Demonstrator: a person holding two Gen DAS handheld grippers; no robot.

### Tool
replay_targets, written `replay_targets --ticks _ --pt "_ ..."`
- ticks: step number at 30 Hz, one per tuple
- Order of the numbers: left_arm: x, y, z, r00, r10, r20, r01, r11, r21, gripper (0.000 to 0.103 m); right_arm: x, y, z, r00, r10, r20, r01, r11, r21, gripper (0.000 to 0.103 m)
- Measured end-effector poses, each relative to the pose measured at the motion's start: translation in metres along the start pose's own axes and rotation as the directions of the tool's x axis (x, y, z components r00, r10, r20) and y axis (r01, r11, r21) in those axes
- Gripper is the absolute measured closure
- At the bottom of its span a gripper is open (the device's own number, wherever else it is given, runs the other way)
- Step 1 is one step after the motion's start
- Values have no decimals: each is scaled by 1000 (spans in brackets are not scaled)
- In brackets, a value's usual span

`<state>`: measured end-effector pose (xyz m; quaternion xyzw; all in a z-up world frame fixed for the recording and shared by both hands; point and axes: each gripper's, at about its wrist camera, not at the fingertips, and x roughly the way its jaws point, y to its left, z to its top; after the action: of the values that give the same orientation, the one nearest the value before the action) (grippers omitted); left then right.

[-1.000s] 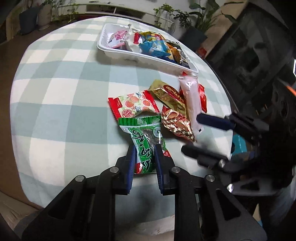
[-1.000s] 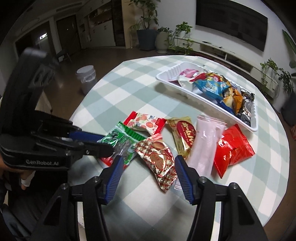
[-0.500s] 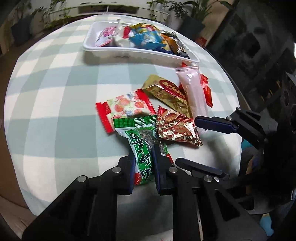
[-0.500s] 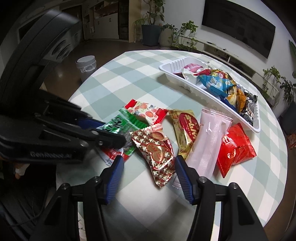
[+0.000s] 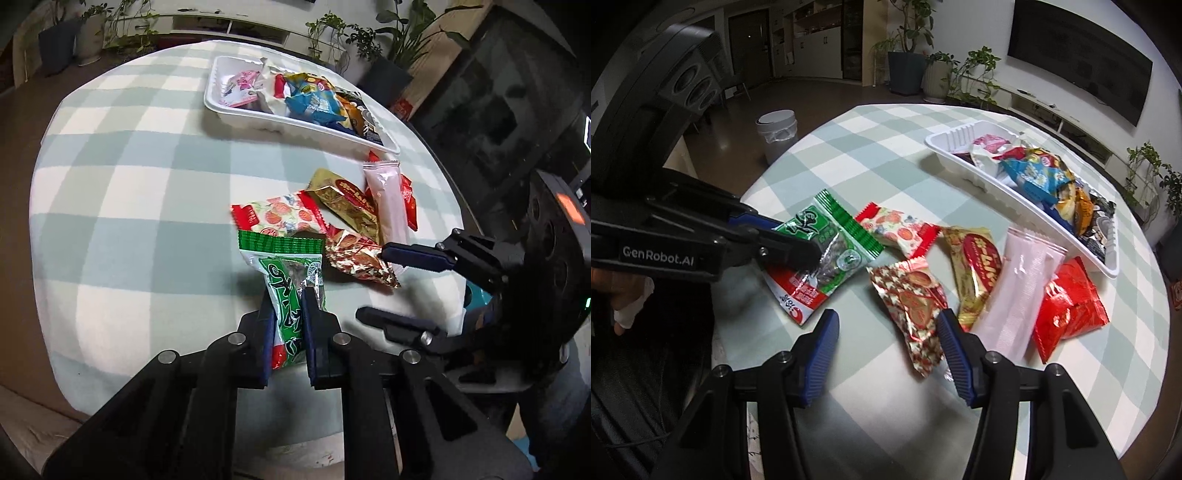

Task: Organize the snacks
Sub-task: 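Grasp the brown checkered wafer pack with the right tool while the left tool holds the green packet, then lift both packs and carry them over the white tray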

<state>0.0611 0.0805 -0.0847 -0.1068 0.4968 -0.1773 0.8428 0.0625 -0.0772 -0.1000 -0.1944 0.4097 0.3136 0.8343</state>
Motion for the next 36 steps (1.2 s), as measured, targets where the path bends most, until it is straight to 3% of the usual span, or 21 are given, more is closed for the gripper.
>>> replay_targets --ticks 4,18,26,31,36 --pt "-2 -4 -2 1000 -3 3 3 1000 16 91 3 -7 11 1000 21 -7 -20 1000 19 50" --pt "-9 0 -5 999 -33 28 33 999 5 91 28 -2 22 988 -73 -137 59 992 -108 52" --pt "-9 2 -6 999 -40 33 40 999 -4 91 28 -3 22 985 -68 -159 53 994 -98 69" --pt "-12 4 -6 997 -56 47 56 998 -12 91 17 -6 23 992 -19 -122 16 1000 -21 87" --pt "-14 5 -6 996 -70 57 71 997 -17 91 0 -13 16 997 49 -62 -43 994 96 87"
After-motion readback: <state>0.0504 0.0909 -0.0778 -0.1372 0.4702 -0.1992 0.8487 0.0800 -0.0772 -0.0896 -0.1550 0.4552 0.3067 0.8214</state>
